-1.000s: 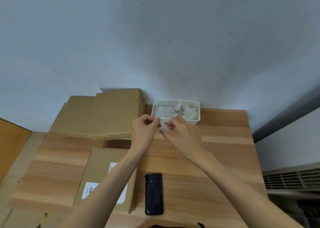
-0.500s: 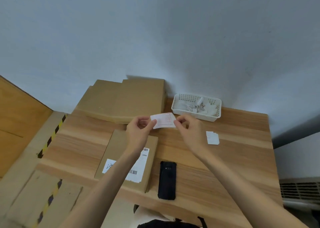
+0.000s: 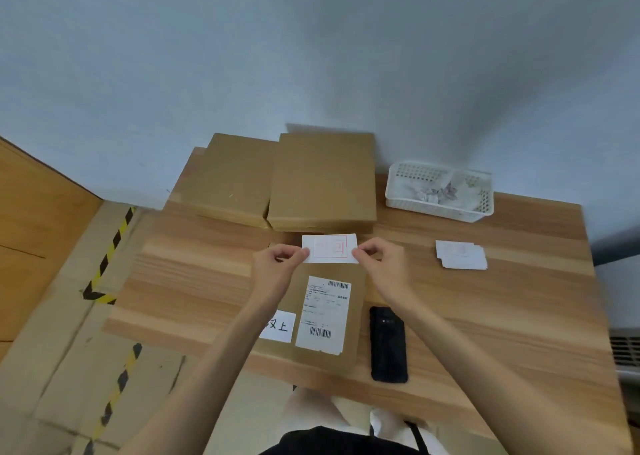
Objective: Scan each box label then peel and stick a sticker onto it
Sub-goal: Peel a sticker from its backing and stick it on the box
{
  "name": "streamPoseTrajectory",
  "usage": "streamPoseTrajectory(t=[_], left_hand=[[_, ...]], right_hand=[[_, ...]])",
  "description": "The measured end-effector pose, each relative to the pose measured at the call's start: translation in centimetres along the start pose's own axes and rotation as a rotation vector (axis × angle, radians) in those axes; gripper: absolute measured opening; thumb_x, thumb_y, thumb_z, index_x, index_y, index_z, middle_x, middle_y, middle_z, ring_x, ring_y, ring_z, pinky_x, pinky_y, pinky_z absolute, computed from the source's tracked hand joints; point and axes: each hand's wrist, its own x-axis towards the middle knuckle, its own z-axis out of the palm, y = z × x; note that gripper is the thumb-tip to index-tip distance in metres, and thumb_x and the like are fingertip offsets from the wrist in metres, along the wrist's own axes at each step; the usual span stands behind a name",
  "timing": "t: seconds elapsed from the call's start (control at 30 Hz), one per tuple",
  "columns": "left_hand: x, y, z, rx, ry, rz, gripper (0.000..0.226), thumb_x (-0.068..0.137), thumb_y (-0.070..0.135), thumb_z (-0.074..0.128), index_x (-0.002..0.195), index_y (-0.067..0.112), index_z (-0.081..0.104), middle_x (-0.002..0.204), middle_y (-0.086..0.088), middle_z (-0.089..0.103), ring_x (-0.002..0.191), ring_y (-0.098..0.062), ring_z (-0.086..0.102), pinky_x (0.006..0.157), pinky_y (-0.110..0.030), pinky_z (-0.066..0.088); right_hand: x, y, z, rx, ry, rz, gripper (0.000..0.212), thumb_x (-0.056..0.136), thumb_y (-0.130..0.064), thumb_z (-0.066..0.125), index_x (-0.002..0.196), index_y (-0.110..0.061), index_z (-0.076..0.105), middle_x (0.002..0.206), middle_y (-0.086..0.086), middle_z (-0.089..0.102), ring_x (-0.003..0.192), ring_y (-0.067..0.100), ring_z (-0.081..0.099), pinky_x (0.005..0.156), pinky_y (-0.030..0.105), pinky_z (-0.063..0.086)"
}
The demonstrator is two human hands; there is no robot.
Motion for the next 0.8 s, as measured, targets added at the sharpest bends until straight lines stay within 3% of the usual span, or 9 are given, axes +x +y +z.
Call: streamPoseTrajectory(t=[0.13, 0.2, 0.37, 0.5, 0.63, 0.8], left_hand=[[3.3, -2.6, -1.9, 0.076, -0.020, -0.042, 0.012, 0.084, 0.021, 0.082, 0.076, 0.012, 0.078, 0.077, 0.006, 0.075, 0.069, -0.001, 0.062, 0.072, -0.023, 0.046], [5.0, -3.8, -2.4, 0.142, -0.031, -0.060, 0.014, 0.085, 0.023, 0.081, 0.076, 0.013, 0.078, 0.077, 0.007, 0.075, 0.075, -0.003, 0.066, 0.071, -0.023, 0.046], [8.5, -6.5, -3.3, 0.289, -0.085, -0.093, 0.012, 0.086, 0.028, 0.078, 0.080, 0.018, 0.078, 0.081, 0.011, 0.074, 0.083, -0.005, 0.068, 0.067, -0.022, 0.048], [10.0, -8.0, -3.8, 0.471, -0.153, -0.006, 0.009, 0.090, 0.031, 0.072, 0.086, 0.024, 0.076, 0.082, 0.020, 0.066, 0.082, -0.002, 0.063, 0.060, -0.020, 0.040], [11.5, -9.0, -4.0, 0.613, -0.175, 0.074, 0.013, 0.092, 0.030, 0.067, 0.092, 0.021, 0.077, 0.083, 0.013, 0.064, 0.082, -0.014, 0.062, 0.068, -0.029, 0.042], [12.7, -9.5, -4.0, 0.671, -0.175, 0.132, 0.012, 0.092, 0.032, 0.068, 0.090, 0.021, 0.071, 0.089, 0.010, 0.065, 0.084, -0.013, 0.061, 0.062, -0.029, 0.037]], right_hand=[[0.9, 1.5, 4.8, -0.092, -0.001, 0.086, 0.011, 0.092, -0.021, 0.067, 0.082, -0.019, 0.070, 0.081, -0.006, 0.071, 0.081, 0.015, 0.066, 0.073, 0.036, 0.053], [1.4, 2.5, 7.1, -0.137, 0.001, 0.129, 0.012, 0.094, -0.023, 0.064, 0.084, -0.016, 0.067, 0.082, -0.003, 0.070, 0.080, 0.020, 0.065, 0.072, 0.041, 0.053], [2.5, 4.5, 11.3, -0.278, 0.017, 0.171, 0.015, 0.098, -0.028, 0.058, 0.087, -0.019, 0.061, 0.080, -0.005, 0.066, 0.076, 0.018, 0.063, 0.068, 0.038, 0.050], [3.7, 5.3, 13.4, -0.505, 0.009, 0.150, 0.017, 0.103, -0.027, 0.050, 0.093, -0.016, 0.056, 0.078, -0.003, 0.063, 0.071, 0.019, 0.060, 0.065, 0.035, 0.046], [5.1, 5.8, 15.1, -0.644, 0.014, 0.140, 0.016, 0.103, -0.025, 0.048, 0.096, -0.013, 0.054, 0.084, 0.004, 0.067, 0.077, 0.028, 0.064, 0.070, 0.040, 0.050], [5.6, 6.1, 16.2, -0.771, 0.038, 0.127, 0.019, 0.103, -0.027, 0.047, 0.101, -0.009, 0.052, 0.086, 0.009, 0.069, 0.078, 0.033, 0.065, 0.062, 0.035, 0.038]])
